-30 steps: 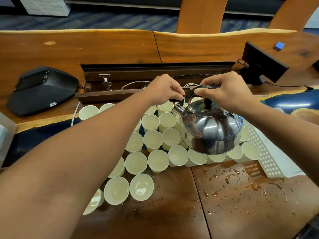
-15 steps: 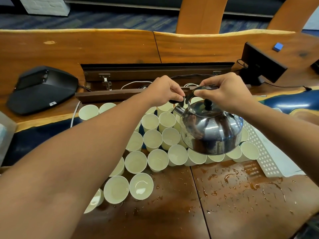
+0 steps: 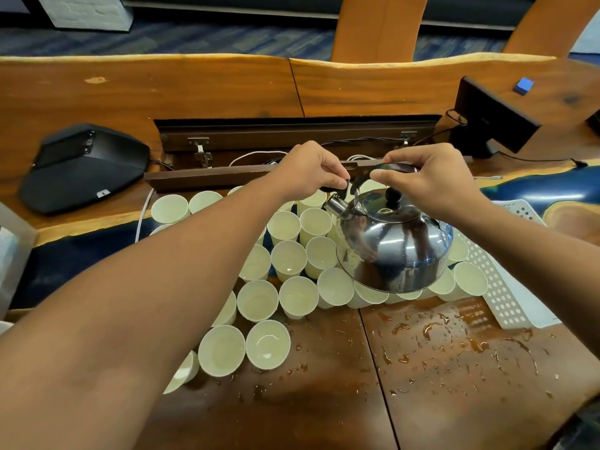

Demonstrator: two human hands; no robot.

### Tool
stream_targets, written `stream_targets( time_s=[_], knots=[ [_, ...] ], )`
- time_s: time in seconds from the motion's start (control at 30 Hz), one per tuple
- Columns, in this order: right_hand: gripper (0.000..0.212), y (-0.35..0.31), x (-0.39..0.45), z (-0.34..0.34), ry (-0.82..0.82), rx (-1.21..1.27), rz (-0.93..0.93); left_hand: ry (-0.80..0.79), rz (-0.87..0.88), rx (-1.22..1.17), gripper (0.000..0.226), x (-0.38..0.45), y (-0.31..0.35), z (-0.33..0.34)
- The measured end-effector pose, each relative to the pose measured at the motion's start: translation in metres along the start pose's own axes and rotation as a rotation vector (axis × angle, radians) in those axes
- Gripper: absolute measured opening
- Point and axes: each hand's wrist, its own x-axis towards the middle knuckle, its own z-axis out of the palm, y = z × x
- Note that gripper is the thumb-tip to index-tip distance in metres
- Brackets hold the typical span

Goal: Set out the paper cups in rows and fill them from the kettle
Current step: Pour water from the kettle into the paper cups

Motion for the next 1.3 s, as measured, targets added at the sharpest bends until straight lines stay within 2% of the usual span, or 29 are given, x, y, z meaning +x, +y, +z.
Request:
stream_targets(
  time_s=[0.43, 0.77, 1.13, 1.3],
  knots=[
    [0.038, -0.002, -0.025, -0.016, 0.006, 0.013, -0.017, -0.06, 0.043, -0.002, 0.013, -0.016, 0.013, 0.001],
    [0.017, 0.0, -0.043, -0.015, -0.052, 0.013, -0.025, -0.098, 0.032, -0.025, 0.012, -0.03, 0.011, 0.012],
    [0.016, 0.0, -0.045, -0.006, -0.061, -0.03, 0.019, -0.109, 0.005, -0.028, 0.013, -0.032, 0.001, 0.019],
    [0.029, -0.004, -0.046, -0.006, -0.07, -0.046, 0.03, -0.106, 0.005, -0.052, 0.012, -0.033, 0.0, 0.022]
  ],
)
